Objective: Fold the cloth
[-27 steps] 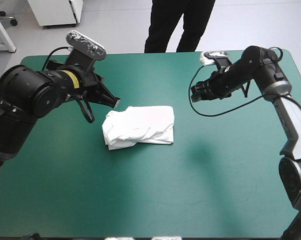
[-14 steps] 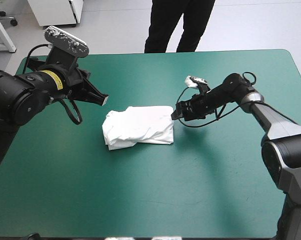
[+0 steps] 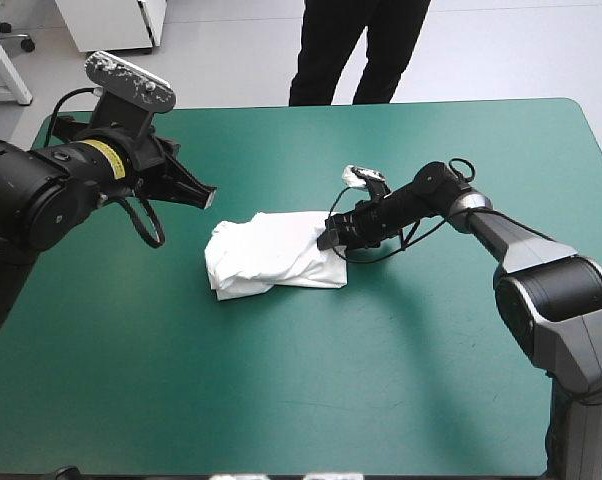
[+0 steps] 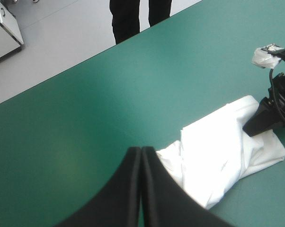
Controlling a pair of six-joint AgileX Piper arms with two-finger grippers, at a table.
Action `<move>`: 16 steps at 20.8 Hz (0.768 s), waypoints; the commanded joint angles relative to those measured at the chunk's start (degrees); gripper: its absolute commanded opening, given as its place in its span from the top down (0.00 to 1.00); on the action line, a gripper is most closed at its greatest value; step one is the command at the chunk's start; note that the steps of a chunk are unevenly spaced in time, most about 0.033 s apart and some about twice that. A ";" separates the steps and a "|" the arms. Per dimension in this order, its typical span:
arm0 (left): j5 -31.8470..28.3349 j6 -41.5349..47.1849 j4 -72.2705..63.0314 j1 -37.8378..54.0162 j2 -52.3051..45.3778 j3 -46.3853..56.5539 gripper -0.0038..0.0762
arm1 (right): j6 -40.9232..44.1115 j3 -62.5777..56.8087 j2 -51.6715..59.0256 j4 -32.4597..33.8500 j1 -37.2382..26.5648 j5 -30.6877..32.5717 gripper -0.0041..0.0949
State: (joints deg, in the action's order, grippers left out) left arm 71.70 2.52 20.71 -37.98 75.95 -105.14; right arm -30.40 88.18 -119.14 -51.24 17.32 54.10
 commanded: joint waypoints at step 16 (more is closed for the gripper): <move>2.10 0.73 -1.45 -0.19 -1.59 -1.52 0.96 | 12.77 -1.71 13.65 36.98 -23.74 9.14 0.97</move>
State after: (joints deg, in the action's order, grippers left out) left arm 71.70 2.63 18.85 -37.98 75.95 -105.14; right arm -17.73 87.05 -111.52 -17.65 -1.73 61.62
